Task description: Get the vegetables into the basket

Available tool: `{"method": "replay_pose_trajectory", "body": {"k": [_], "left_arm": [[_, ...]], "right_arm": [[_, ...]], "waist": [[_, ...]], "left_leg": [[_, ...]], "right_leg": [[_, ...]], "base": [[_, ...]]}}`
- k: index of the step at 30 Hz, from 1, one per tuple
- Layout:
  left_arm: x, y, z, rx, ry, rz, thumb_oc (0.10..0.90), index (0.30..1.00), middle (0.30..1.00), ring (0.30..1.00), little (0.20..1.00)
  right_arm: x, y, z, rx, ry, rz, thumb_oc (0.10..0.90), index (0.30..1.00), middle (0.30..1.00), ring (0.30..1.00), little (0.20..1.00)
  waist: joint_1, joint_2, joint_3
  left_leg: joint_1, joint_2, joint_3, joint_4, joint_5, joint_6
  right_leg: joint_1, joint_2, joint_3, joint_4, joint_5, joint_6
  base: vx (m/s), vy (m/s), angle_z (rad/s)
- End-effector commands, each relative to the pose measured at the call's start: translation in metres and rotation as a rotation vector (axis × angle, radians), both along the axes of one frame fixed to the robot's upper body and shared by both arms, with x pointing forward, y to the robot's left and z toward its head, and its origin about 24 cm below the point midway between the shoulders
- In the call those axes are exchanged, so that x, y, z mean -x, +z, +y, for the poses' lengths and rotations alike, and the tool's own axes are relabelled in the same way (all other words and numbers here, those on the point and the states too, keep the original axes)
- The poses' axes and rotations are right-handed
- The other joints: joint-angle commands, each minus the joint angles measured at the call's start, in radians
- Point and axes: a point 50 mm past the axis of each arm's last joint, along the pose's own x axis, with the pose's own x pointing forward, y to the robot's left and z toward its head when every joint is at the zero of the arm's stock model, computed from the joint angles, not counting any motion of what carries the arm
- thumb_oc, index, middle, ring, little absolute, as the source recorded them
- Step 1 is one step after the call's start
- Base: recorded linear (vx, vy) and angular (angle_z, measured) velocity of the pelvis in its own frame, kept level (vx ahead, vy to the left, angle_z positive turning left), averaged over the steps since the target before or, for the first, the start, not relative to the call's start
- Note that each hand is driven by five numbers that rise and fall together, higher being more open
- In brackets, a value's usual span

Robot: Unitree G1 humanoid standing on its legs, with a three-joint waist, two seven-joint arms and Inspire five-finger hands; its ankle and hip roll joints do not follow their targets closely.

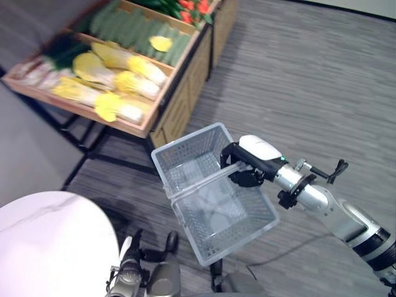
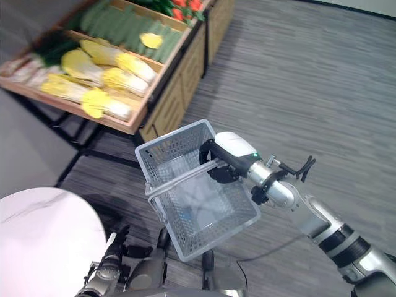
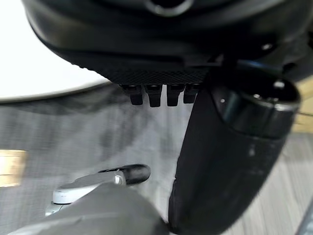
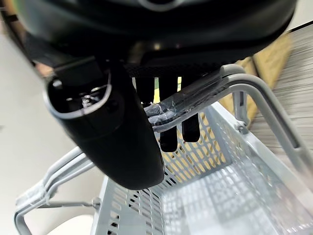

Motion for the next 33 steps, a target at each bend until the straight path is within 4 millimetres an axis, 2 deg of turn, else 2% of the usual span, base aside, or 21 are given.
{"method": "replay_pose_trajectory", "body": {"k": [1,2,6,8,9,10,11,12,13,14,16,17,22,23,28,29,31,32,33], "left_arm": [[0.019,-0.006,0.007,-0.064,-0.009,0.059,0.900,1.000,1.000,1.000,1.000],[0.016,-0.005,0.009,-0.066,-0.007,0.054,0.900,1.000,1.000,1.000,1.000],[0.018,-0.006,0.011,-0.052,0.017,0.066,0.900,1.000,1.000,1.000,1.000],[0.021,-0.008,0.013,-0.044,0.030,0.081,0.900,1.000,1.000,1.000,1.000],[0.021,-0.008,0.013,-0.044,0.030,0.081,0.900,1.000,1.000,1.000,1.000],[0.023,-0.008,0.014,-0.040,0.035,0.083,0.900,1.000,1.000,1.000,1.000],[0.024,-0.008,0.014,-0.033,0.031,0.085,0.900,1.000,1.000,1.000,1.000],[0.027,-0.009,0.014,-0.026,0.022,0.091,0.900,1.000,1.000,1.000,1.000],[0.028,-0.010,0.013,-0.020,0.017,0.099,0.900,1.000,1.000,1.000,1.000],[0.028,-0.010,0.013,-0.020,0.016,0.099,0.900,1.000,1.000,1.000,1.000],[0.033,-0.012,0.012,-0.009,0.012,0.116,0.900,1.000,1.000,1.000,1.000],[0.033,-0.012,0.012,-0.009,0.011,0.117,0.900,1.000,1.000,1.000,1.000],[0.044,-0.018,0.006,0.057,0.005,0.156,0.900,1.000,1.000,1.000,1.000],[0.045,-0.018,0.005,0.075,0.002,0.160,0.900,1.000,1.000,1.000,1.000],[0.045,-0.022,-0.010,0.164,-0.048,0.183,0.900,1.000,1.000,1.000,1.000],[0.046,-0.022,-0.013,0.170,-0.053,0.186,0.900,1.000,1.000,1.000,1.000],[0.049,-0.024,-0.015,0.177,-0.041,0.193,0.900,1.000,1.000,1.000,1.000],[0.054,-0.026,-0.018,0.188,-0.030,0.207,0.900,1.000,1.000,1.000,1.000],[0.056,-0.027,-0.020,0.192,-0.030,0.214,0.900,1.000,1.000,1.000,1.000]], "right_arm": [[0.007,0.086,0.029,-0.292,0.185,-0.360,0.400,0.300,0.300,0.300,0.300],[0.005,0.080,0.028,-0.311,0.168,-0.332,0.400,0.300,0.300,0.300,0.300],[-0.003,0.071,0.023,-0.324,0.116,-0.304,0.400,0.300,0.300,0.300,0.300],[-0.009,0.060,0.015,-0.324,0.053,-0.281,0.400,0.300,0.300,0.300,0.300],[-0.009,0.060,0.015,-0.324,0.053,-0.281,0.400,0.300,0.300,0.300,0.300],[-0.010,0.059,0.012,-0.325,0.033,-0.286,0.400,0.300,0.300,0.300,0.300],[-0.014,0.053,0.001,-0.309,-0.030,-0.292,0.400,0.300,0.300,0.300,0.300],[-0.014,0.045,-0.016,-0.290,-0.115,-0.289,0.400,0.300,0.300,0.300,0.300],[-0.013,0.040,-0.026,-0.280,-0.160,-0.280,0.400,0.300,0.300,0.300,0.300],[-0.013,0.040,-0.026,-0.280,-0.162,-0.279,0.400,0.300,0.300,0.300,0.300],[-0.008,0.030,-0.054,-0.234,-0.284,-0.272,0.400,0.300,0.300,0.300,0.300],[-0.008,0.030,-0.055,-0.234,-0.286,-0.271,0.400,0.300,0.300,0.300,0.300],[0.007,0.006,-0.104,-0.217,-0.518,-0.218,0.400,0.300,0.300,0.300,0.300],[0.010,0.006,-0.106,-0.212,-0.531,-0.217,0.400,0.300,0.300,0.300,0.300],[0.025,-0.035,-0.150,-0.200,-0.770,-0.115,0.400,0.300,0.300,0.300,0.300],[0.033,-0.053,-0.163,-0.191,-0.852,-0.077,0.400,0.300,0.300,0.300,0.300],[0.045,-0.078,-0.176,-0.168,-0.945,-0.025,0.400,0.300,0.300,0.300,0.300],[0.058,-0.102,-0.183,-0.132,-1.003,0.036,0.400,0.300,0.300,0.300,0.300],[0.063,-0.112,-0.187,-0.118,-1.029,0.068,0.400,0.300,0.300,0.300,0.300]], "waist": [[0.029,-0.041,-0.040],[0.026,-0.048,-0.044],[0.028,-0.053,-0.056],[0.026,-0.056,-0.067],[0.027,-0.057,-0.066],[0.030,-0.058,-0.068],[0.031,-0.059,-0.071],[0.019,-0.058,-0.078],[0.013,-0.056,-0.083],[0.014,-0.056,-0.083],[-0.005,-0.049,-0.098],[-0.003,-0.048,-0.098],[-0.030,-0.029,-0.128],[-0.034,-0.026,-0.130],[-0.065,-0.001,-0.141],[-0.069,0.003,-0.143],[-0.070,0.008,-0.147],[-0.072,0.012,-0.149],[-0.072,0.013,-0.150]], "left_leg": [[0.058,0.009,0.032,-0.016,-0.012,0.031],[0.074,0.014,0.090,-0.025,-0.023,0.042],[0.106,0.016,0.155,-0.051,-0.031,0.056],[0.144,0.025,0.203,-0.080,-0.035,0.064],[0.146,0.025,0.204,-0.082,-0.034,0.064],[0.158,0.030,0.224,-0.091,-0.034,0.063],[0.170,0.034,0.241,-0.103,-0.034,0.062],[0.185,0.031,0.243,-0.118,-0.031,0.061],[0.192,0.028,0.242,-0.123,-0.031,0.061],[0.193,0.028,0.242,-0.124,-0.031,0.061],[0.213,0.027,0.250,-0.146,-0.027,0.055],[0.215,0.027,0.250,-0.147,-0.027,0.055],[0.233,0.038,0.265,-0.165,-0.027,0.044],[0.233,0.038,0.266,-0.165,-0.026,0.042],[0.210,0.045,0.258,-0.165,-0.016,0.027],[0.214,0.046,0.257,-0.165,-0.018,0.028],[0.219,0.049,0.256,-0.165,-0.021,0.027],[0.226,0.051,0.257,-0.165,-0.022,0.025],[0.228,0.051,0.257,-0.165,-0.023,0.025]], "right_leg": [[0.006,-0.158,0.016,0.106,-0.094,0.144],[-0.018,-0.170,0.050,0.100,-0.075,0.158],[-0.043,-0.184,0.073,0.090,-0.044,0.174],[-0.056,-0.188,0.054,0.096,-0.023,0.187],[-0.056,-0.188,0.055,0.097,-0.024,0.187],[-0.060,-0.192,0.030,0.098,-0.014,0.191],[-0.062,-0.197,-0.007,0.098,0.001,0.197],[-0.051,-0.195,-0.007,0.078,0.013,0.200],[-0.045,-0.197,-0.006,0.064,0.019,0.199],[-0.043,-0.197,-0.007,0.063,0.020,0.199],[-0.020,-0.204,-0.013,0.011,0.031,0.198],[-0.019,-0.204,-0.014,0.010,0.031,0.198],[-0.016,-0.202,-0.012,-0.001,0.022,0.201],[-0.015,-0.201,-0.012,-0.001,0.021,0.200],[-0.024,-0.196,-0.016,-0.001,0.015,0.198],[-0.023,-0.195,-0.017,-0.001,0.014,0.198],[-0.020,-0.193,-0.015,-0.001,0.012,0.197],[-0.014,-0.191,-0.015,-0.001,0.010,0.196],[-0.013,-0.190,-0.015,-0.001,0.010,0.196]], "base": [[0.00,0.251,-0.19],[0.01,0.286,-0.20],[0.01,0.146,-0.55],[0.04,0.125,-0.34],[0.01,0.039,-0.30],[0.00,0.018,-0.32],[0.03,0.029,-0.46],[0.05,0.034,-0.46],[0.05,0.030,-0.26],[0.04,0.031,0.04],[0.05,0.030,0.07],[0.04,0.022,-0.03],[0.04,-0.010,-0.08],[0.02,-0.025,-0.11],[-0.01,-0.012,-0.05],[0.00,0.000,0.00],[0.03,-0.008,0.02],[0.04,-0.005,0.00],[0.03,-0.004,0.00]]}}
